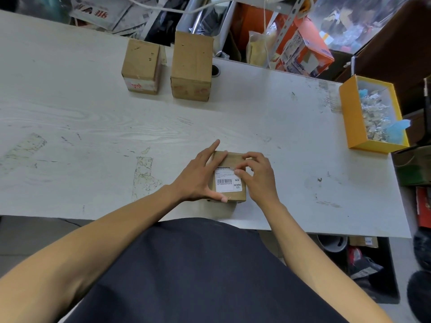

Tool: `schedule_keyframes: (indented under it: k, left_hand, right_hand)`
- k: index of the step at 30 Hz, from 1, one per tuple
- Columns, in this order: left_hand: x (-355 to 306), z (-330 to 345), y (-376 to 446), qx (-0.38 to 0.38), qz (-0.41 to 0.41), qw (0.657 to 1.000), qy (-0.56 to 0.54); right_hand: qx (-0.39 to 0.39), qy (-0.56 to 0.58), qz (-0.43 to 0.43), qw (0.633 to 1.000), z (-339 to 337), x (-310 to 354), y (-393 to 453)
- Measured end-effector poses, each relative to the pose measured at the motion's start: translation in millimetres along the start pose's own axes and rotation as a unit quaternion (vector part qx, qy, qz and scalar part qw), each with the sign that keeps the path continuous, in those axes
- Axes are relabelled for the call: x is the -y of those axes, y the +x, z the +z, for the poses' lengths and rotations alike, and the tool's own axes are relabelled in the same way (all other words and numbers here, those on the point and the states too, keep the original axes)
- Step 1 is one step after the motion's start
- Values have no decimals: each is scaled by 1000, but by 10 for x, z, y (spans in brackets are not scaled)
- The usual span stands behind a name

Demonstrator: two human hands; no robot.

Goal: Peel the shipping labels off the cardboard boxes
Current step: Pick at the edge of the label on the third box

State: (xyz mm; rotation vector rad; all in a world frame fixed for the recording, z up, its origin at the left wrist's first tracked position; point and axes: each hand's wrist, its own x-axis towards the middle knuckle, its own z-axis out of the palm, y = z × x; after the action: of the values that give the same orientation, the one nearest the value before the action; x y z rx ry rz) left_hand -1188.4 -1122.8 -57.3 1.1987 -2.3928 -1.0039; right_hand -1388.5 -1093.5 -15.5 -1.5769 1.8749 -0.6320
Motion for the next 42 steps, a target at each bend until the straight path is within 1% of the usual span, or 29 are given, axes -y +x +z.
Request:
schedule_keyframes:
  k: [3, 5, 7, 10, 16, 25, 28, 31, 35, 42]
  left_hand:
    - [39, 5, -27, -27, 11, 999, 20]
    - [77, 25, -50, -47, 36, 998, 33]
    - [96, 32, -68, -37, 43, 998, 36]
    - [91, 23, -58, -9, 30, 998, 47]
    - [93, -78, 160, -10, -12, 999, 28]
    - [91, -197, 327, -3, -44, 999, 20]
    - [78, -246, 418, -3, -44, 999, 2]
    - [113, -242, 440, -5, -50, 997, -56]
    - [245, -161, 435, -9, -43, 991, -123]
    - [289, -78, 432, -47, -63, 986, -148]
  right_hand:
    - [-10, -1, -12, 1000, 25, -21, -40]
    - [-10, 17, -9, 1000, 36, -26, -69]
    - [-7, 33, 2, 999, 32, -23, -69]
    - [5, 28, 18, 999, 12, 7, 8]
    - [-19, 21, 23, 999, -8, 112, 286]
    - [-8, 25, 44, 999, -46, 154, 488]
    - [-15, 45, 58, 997, -71, 182, 551]
    - [-26, 80, 83, 993, -73, 187, 588]
    - [-25, 79, 98, 992, -57, 165, 590]
    - [-15, 73, 94, 993, -76, 177, 584]
